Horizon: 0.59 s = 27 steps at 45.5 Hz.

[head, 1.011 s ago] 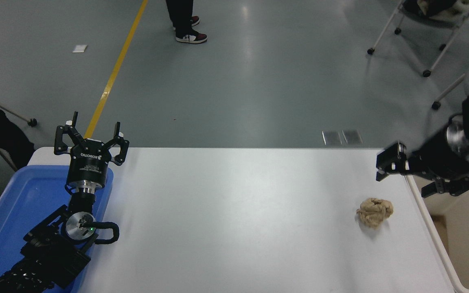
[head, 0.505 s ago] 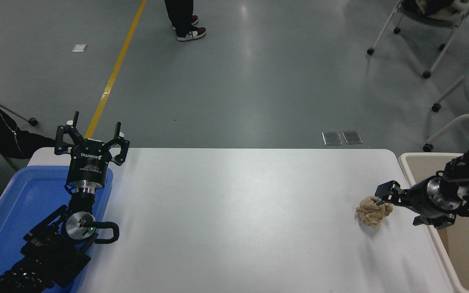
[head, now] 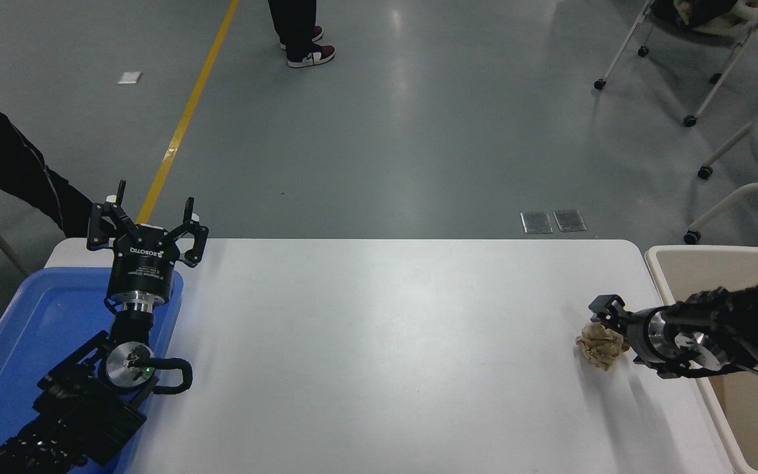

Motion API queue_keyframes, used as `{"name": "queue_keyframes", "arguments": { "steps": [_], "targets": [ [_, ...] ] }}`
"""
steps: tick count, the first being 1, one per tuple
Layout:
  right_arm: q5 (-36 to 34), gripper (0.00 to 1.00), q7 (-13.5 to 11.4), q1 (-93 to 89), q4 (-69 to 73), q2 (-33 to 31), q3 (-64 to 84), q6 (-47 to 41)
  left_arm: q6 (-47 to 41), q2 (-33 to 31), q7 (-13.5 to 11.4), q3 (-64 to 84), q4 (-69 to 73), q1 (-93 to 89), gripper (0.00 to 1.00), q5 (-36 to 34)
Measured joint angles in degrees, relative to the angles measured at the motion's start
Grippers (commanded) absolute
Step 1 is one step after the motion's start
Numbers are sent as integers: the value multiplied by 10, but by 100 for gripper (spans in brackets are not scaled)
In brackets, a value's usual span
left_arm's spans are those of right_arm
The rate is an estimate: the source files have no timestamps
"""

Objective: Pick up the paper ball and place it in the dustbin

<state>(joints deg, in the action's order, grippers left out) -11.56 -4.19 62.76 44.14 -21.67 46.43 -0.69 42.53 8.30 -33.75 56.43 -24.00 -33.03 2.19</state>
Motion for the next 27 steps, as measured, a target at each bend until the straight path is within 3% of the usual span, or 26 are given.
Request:
{"name": "queue_keyframes", "arguments": {
  "steps": [4,11,27],
  "targets": [
    [-2,63,0,-15,-20,12,-5,5,0,0,0,0,0,0,99,0],
    [0,0,0,-32,-44,31,-10,10,0,0,0,0,0,0,99,0],
    [10,0,-13,-34,-55,38,-10,9,0,0,0,0,0,0,99,0]
  ]
}}
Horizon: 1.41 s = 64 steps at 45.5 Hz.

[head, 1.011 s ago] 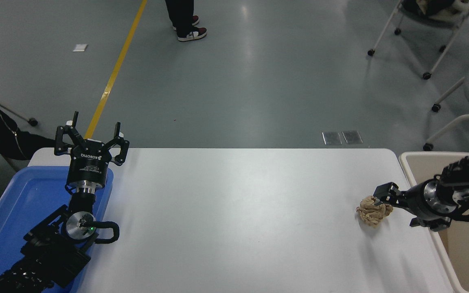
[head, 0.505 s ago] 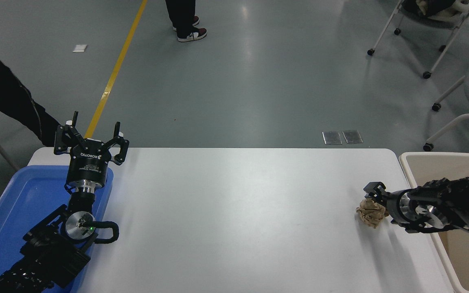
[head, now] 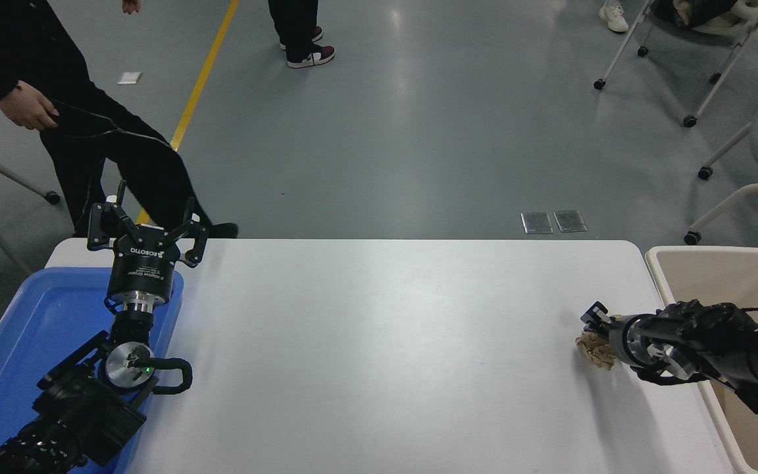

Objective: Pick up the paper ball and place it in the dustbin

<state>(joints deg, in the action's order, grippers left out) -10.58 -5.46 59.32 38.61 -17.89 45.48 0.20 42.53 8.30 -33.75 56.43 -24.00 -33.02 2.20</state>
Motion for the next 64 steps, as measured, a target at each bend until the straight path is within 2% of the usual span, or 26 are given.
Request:
{"name": "queue_keyframes", "arguments": {
  "steps": [13,30,35,42,47,54,64],
  "targets": [
    [55,0,-2,70,92,-59,9,-10,0,0,0,0,0,0,99,0],
    [153,0,8,328,378,-150,124,-69,0,0,0,0,0,0,99,0],
    [169,0,15,426,458,-165,168,-104,0,0,0,0,0,0,99,0],
    [181,0,21,572,542,-189,211,-201,0,0,0,0,0,0,99,0],
    [184,0,24,673,574,-207,226,-295,0,0,0,0,0,0,99,0],
    [184,0,25,770,594,-220,235,-373,0,0,0,0,0,0,99,0],
    [184,0,26,864,607,-233,241,-424,0,0,0,0,0,1,99,0]
  ]
}}
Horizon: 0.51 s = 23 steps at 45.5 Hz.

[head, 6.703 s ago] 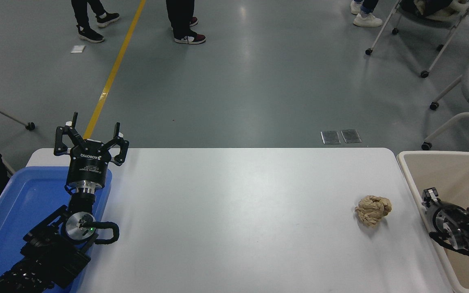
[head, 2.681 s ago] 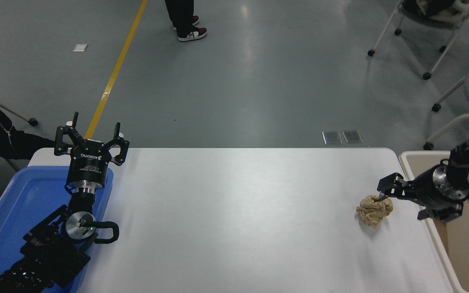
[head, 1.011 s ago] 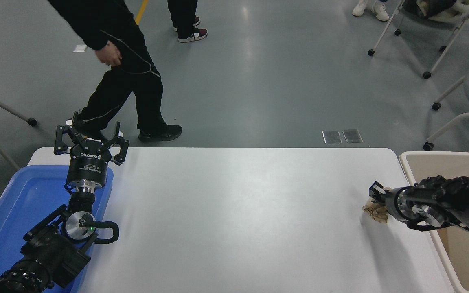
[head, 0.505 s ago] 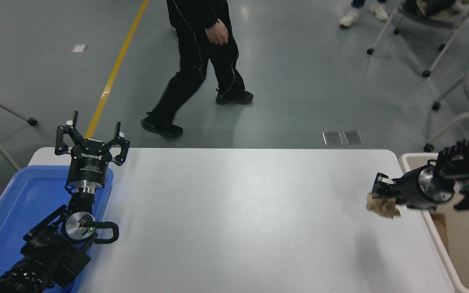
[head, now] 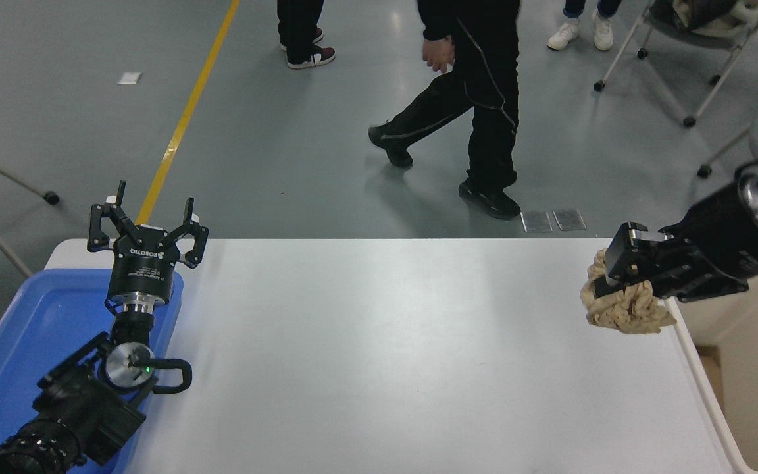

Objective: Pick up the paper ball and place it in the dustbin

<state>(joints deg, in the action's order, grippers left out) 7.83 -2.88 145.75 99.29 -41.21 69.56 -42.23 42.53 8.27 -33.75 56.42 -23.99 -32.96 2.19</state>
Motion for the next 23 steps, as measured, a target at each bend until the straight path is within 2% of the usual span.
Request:
{"name": "queue_keyframes", "arguments": {
  "steps": [15,23],
  "targets": [
    [19,0,-4,-50,-38,-8,8,-18,0,0,0,0,0,0,99,0],
    [33,0,-6,-152,-110,-10,9,36,0,0,0,0,0,0,99,0]
  ]
}}
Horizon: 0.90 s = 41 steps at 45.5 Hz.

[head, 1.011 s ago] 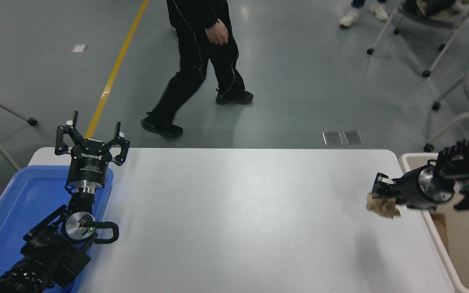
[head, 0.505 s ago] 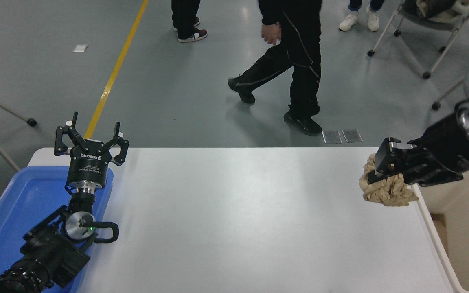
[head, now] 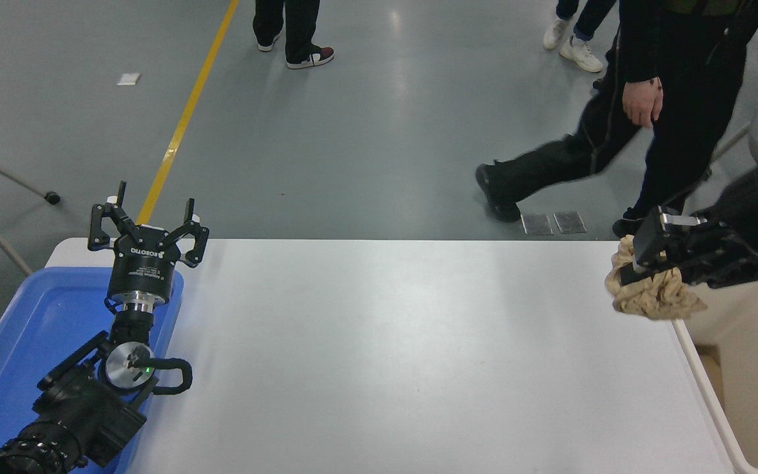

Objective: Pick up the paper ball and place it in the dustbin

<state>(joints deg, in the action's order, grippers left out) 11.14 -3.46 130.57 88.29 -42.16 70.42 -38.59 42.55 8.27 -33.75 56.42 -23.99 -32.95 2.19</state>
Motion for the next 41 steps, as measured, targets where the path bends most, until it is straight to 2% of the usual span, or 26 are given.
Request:
{"name": "queue_keyframes", "arguments": {
  "steps": [18,33,34,35,36,38,41],
  "targets": [
    [6,0,-3,-337,-247,4,-24,206,0,0,0,0,0,0,99,0],
    [2,2,-9,-641,-474,26,-177,335,-1,0,0,0,0,0,99,1],
    [2,8,-9,-654,-483,28,-186,339,-1,0,0,0,0,0,99,1],
    [1,21,-9,-671,-497,31,-200,344,-1,0,0,0,0,0,99,1],
    [1,41,-9,-683,-506,33,-209,348,-1,0,0,0,0,0,99,1],
    [-1,100,-10,-704,-520,37,-224,354,-1,0,0,0,0,0,99,1],
    [-5,100,-10,-731,-539,42,-245,361,-1,0,0,0,0,0,99,1]
  ]
}}
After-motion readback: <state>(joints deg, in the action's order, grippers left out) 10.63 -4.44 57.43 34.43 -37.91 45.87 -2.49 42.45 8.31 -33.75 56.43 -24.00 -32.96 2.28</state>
